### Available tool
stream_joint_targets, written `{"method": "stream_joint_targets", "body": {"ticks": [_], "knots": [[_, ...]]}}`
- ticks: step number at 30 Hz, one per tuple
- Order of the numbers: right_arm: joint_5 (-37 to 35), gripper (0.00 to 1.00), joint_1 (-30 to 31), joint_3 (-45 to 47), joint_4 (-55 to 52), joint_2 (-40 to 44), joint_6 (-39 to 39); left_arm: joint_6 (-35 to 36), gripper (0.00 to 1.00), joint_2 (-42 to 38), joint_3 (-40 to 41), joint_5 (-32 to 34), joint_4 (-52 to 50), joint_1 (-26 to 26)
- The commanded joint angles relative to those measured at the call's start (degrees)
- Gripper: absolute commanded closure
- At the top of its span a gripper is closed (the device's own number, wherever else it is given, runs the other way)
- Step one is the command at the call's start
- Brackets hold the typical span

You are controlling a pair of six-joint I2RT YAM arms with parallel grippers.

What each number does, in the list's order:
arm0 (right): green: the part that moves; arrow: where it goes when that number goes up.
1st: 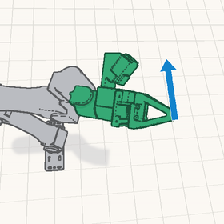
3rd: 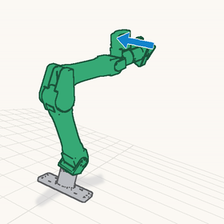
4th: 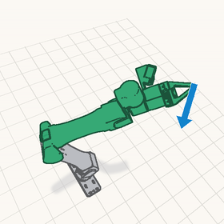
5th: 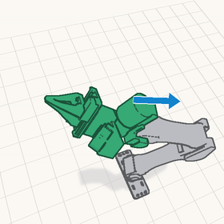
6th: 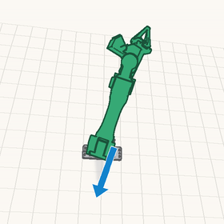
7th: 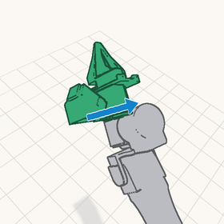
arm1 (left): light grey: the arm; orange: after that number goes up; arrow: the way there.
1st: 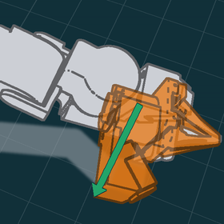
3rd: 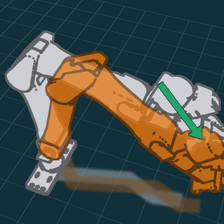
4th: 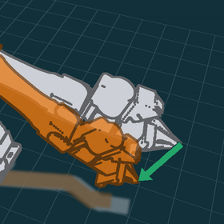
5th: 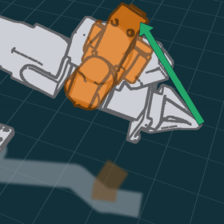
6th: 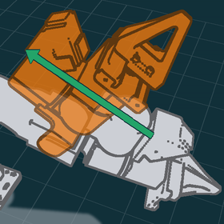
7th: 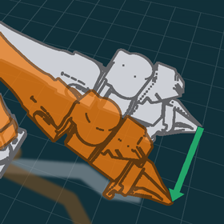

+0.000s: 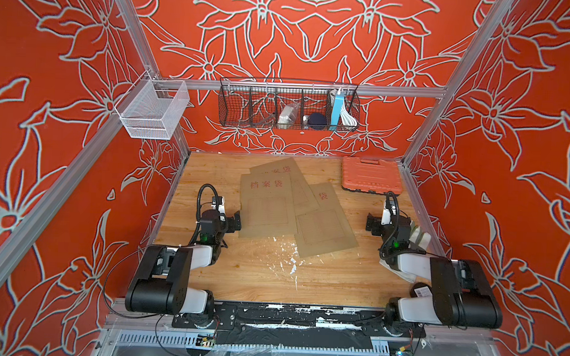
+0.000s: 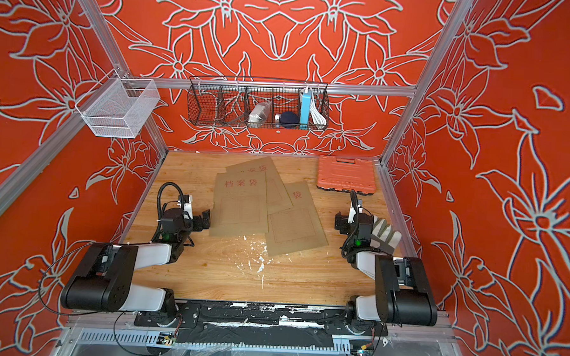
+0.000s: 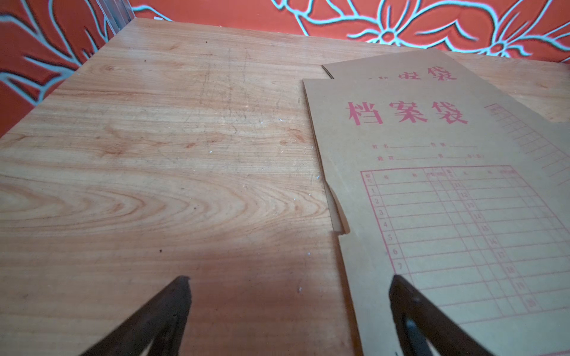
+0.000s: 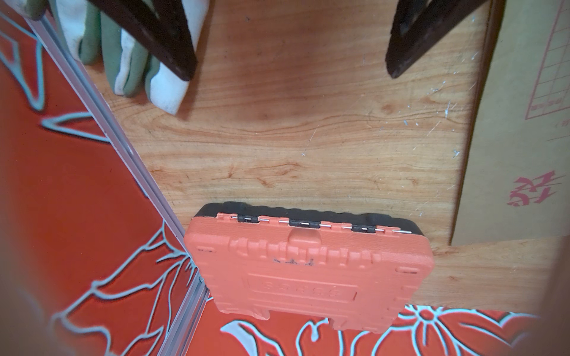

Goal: Open the file bag
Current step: Pick up the file bag from the center of the board.

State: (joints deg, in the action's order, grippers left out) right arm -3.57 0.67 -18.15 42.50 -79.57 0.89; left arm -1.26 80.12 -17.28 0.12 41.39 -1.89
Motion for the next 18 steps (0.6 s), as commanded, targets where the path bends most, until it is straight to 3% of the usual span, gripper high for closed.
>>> {"method": "stream_joint_targets", "body": {"ticks": [1, 6, 8, 10, 14, 18], "knots": [[1.2, 0.02, 0.4, -1.0, 0.2, 1.3, -1.3, 1.2, 0.01, -1.6, -1.0, 1.4, 1.4, 0.6], [-3.3, 0.02, 0.6, -6.5, -18.9, 13.8, 2.5, -1.3, 0.01, -16.3, -6.9, 21.9, -19.0, 9.2], [-5.8, 0.02, 0.7, -7.9, -22.8, 17.5, 9.4, -7.2, 0.01, -20.3, -10.2, 30.0, -27.1, 11.6], [-3.5, 0.02, 0.7, -9.3, -26.2, 20.2, 13.0, -17.1, 0.01, -22.5, -15.5, 36.3, -38.6, 12.5], [-0.7, 0.02, 1.0, -11.9, -33.8, 24.4, 21.3, -28.1, 0.01, -22.6, -25.7, 32.3, -56.9, 12.6], [2.2, 0.02, 1.8, -15.4, -43.3, 25.4, 28.4, -32.4, 0.01, -21.8, -30.7, 23.8, -64.9, 13.7]]}}
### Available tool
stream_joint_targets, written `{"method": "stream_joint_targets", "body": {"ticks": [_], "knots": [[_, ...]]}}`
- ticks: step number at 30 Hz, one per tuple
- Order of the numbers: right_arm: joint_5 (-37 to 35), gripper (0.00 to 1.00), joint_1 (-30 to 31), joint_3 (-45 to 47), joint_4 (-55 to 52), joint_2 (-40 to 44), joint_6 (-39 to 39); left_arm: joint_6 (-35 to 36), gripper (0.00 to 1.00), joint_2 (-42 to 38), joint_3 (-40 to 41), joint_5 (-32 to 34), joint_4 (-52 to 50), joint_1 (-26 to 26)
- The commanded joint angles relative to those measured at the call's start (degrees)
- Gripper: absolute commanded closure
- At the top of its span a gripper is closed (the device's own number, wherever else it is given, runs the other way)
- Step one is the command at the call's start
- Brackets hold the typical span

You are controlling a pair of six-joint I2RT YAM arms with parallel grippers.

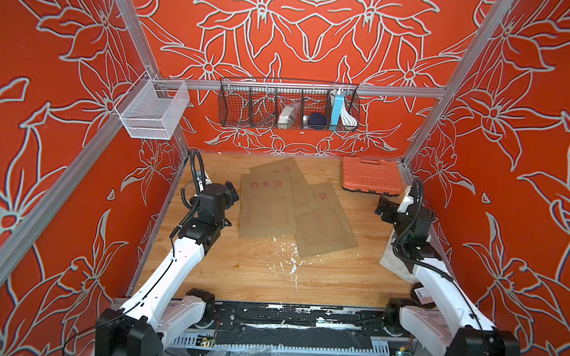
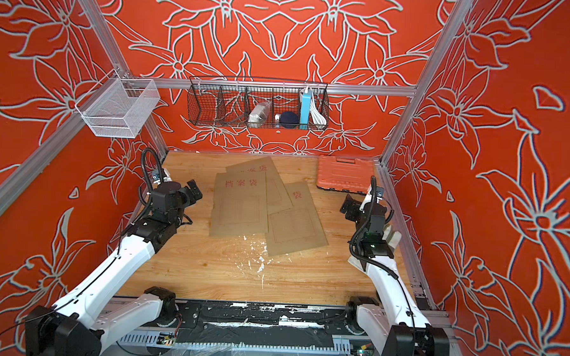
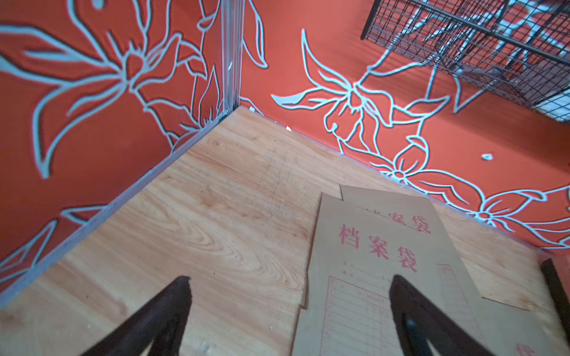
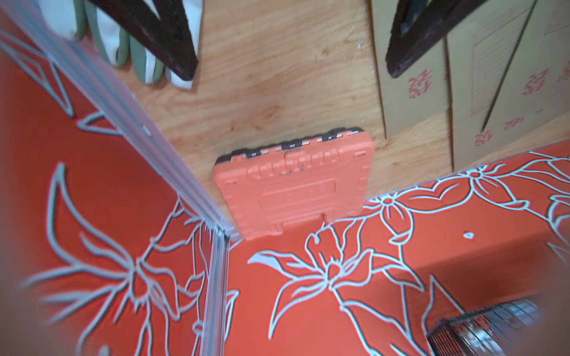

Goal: Open the file bag
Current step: Pick up the file bag from the center of the board.

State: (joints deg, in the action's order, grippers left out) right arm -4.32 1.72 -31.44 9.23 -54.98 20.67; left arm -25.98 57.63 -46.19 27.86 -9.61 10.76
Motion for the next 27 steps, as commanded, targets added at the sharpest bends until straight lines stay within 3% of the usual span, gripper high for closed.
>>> {"method": "stream_joint_targets", "body": {"ticks": [1, 7, 13, 16, 18, 23, 27], "knots": [[4.8, 0.02, 0.8, -1.7, -9.5, 1.4, 9.2, -8.1, 0.01, 0.6, -2.0, -5.4, -14.6, 1.7], [12.7, 0.02, 3.3, -0.9, -12.1, 4.1, 15.8, -9.6, 0.01, 2.6, -4.1, -17.7, -19.2, 4.7], [11.7, 0.02, 12.0, -6.2, -20.7, 1.9, 15.2, -9.4, 0.01, 7.2, -3.9, -31.0, -15.6, 5.6], [15.7, 0.02, 15.6, -9.4, -22.0, -2.6, 14.6, -9.3, 0.01, 11.2, -4.5, -37.0, -12.0, 5.6], [22.5, 0.02, 17.1, -9.5, -17.3, -6.1, 14.8, -9.9, 0.01, 14.2, -4.5, -38.2, -9.8, 5.6], [28.6, 0.02, 21.7, -17.1, -18.8, -17.3, 12.9, -9.9, 0.05, 22.2, -7.1, -40.5, -8.3, 4.8], [34.7, 0.1, 22.9, -24.8, -21.2, -27.2, 12.6, -10.3, 0.11, 25.8, -7.8, -42.7, -6.1, 1.3]]}}
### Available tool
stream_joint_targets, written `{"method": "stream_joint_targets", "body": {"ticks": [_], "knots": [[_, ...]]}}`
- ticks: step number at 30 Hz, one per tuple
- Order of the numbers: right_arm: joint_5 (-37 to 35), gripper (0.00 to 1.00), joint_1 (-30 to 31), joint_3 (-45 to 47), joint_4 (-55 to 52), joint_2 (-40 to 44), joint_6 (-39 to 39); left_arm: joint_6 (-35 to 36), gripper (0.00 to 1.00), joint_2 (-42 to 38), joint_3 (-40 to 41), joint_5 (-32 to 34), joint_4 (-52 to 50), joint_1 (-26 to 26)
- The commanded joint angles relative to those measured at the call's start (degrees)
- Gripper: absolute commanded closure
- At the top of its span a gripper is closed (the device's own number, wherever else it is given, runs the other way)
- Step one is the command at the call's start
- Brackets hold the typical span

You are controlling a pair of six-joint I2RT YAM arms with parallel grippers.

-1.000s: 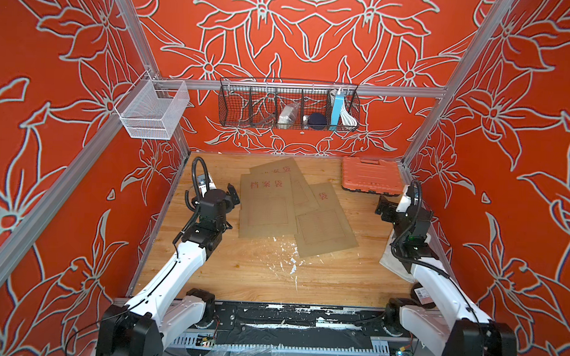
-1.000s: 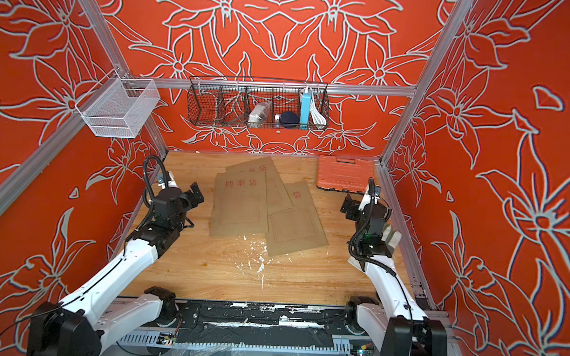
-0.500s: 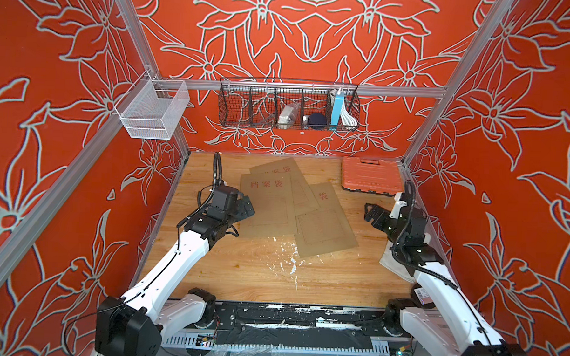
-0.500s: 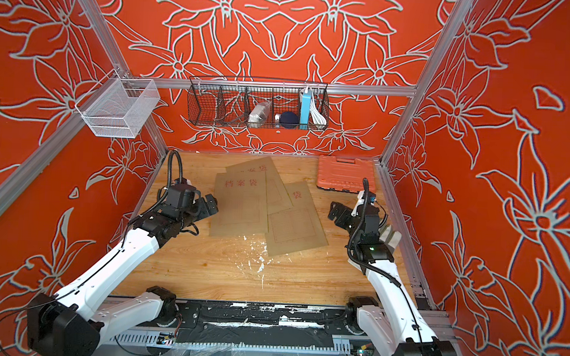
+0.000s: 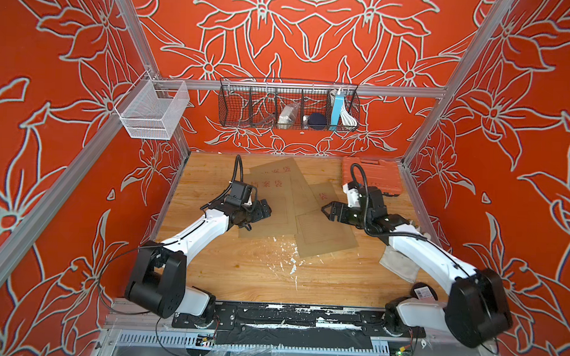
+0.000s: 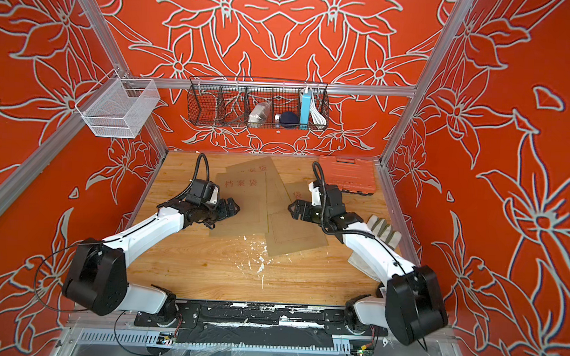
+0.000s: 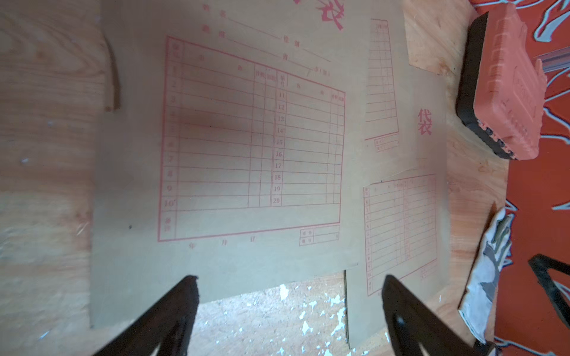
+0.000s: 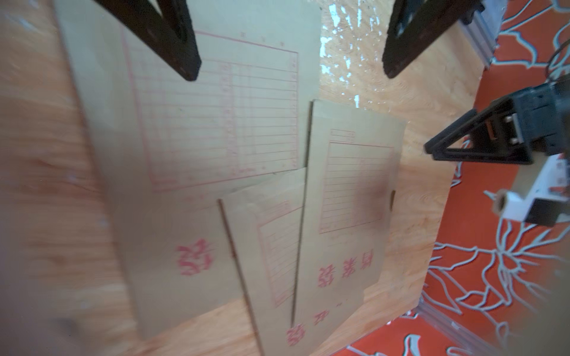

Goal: Open the file bag
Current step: Pick up the file bag from the center of the board.

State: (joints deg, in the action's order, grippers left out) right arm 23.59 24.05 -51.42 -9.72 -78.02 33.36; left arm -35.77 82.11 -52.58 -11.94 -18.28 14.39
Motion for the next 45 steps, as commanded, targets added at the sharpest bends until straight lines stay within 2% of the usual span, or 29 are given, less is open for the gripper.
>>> {"method": "stream_joint_targets", "body": {"ticks": [1, 4, 8, 14, 20, 29, 45], "knots": [[8.2, 0.12, 0.7, -6.5, -2.2, -6.3, -0.1, -0.6, 0.13, 2.1, -1.6, -3.1, 2.9, -3.1], [12.4, 0.19, 0.8, -11.7, -1.6, -13.3, 1.2, -0.2, 0.16, 5.6, -3.4, -5.0, 2.6, -5.4], [16.2, 0.26, 1.1, -19.0, -1.7, -22.1, 3.1, 1.7, 0.2, 9.5, -6.3, -4.3, 1.1, -7.7], [19.0, 0.33, 1.6, -29.2, -3.0, -32.9, 4.5, 3.9, 0.27, 15.3, -10.5, -5.2, 0.1, -10.6], [20.9, 0.39, 1.7, -36.4, -3.5, -41.1, 5.5, 4.7, 0.32, 20.6, -14.3, -6.9, -0.1, -11.1], [21.3, 0.41, 2.3, -41.7, -4.2, -47.4, 6.0, 5.3, 0.32, 25.8, -16.9, -5.5, -2.3, -11.1], [20.7, 0.41, 3.3, -46.3, -6.1, -55.1, 5.8, 6.9, 0.36, 29.2, -17.0, -1.0, -7.0, -10.1]]}}
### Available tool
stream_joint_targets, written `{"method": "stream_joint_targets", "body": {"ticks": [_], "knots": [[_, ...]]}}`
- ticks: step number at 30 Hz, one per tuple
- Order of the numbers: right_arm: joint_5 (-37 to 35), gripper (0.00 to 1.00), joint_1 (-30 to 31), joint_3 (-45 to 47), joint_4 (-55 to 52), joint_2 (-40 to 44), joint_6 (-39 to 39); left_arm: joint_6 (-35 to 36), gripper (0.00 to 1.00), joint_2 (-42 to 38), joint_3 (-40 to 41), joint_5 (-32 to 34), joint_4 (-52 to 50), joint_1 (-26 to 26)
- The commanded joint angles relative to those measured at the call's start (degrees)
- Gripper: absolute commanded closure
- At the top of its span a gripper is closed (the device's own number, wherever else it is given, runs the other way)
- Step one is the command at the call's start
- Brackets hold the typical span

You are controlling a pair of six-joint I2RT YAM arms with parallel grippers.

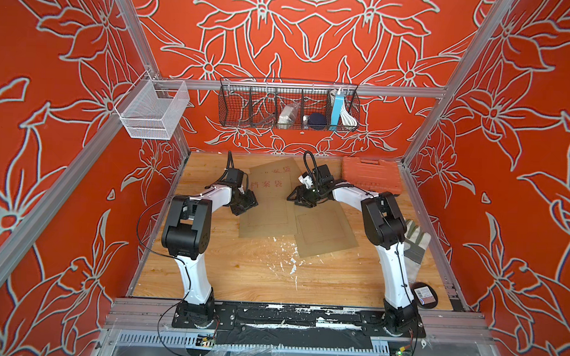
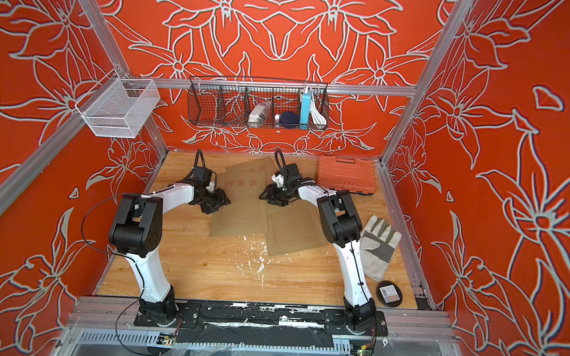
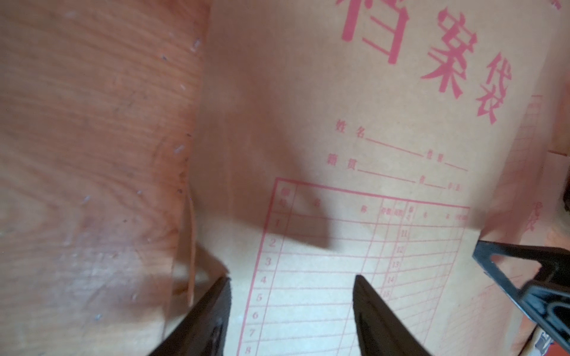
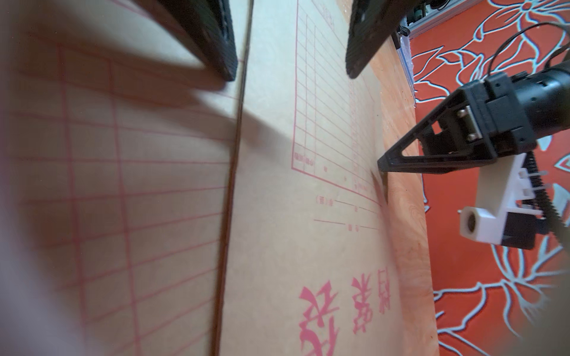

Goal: Open the file bag
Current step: Pick up the file bag from the center of the board.

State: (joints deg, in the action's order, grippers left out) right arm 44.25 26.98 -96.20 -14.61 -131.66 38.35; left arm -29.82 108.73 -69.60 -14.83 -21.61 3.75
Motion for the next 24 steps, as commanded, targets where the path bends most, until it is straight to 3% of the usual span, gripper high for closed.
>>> {"method": "stream_joint_targets", "body": {"ticks": [1, 13, 24], "knots": [[-0.2, 0.4, 0.4, -1.5, -1.3, -1.6, 0.8, 1.0, 0.36, 2.7, -0.1, 2.1, -3.9, 0.7], [7.8, 0.39, 0.4, 1.6, 11.7, -1.3, 9.0, 1.5, 0.36, 3.8, -0.7, 3.0, -4.8, 1.8], [9.9, 0.41, 0.4, 6.4, 17.0, 3.2, 9.9, 1.5, 0.35, 4.3, -1.1, 3.5, -5.6, 2.0]]}}
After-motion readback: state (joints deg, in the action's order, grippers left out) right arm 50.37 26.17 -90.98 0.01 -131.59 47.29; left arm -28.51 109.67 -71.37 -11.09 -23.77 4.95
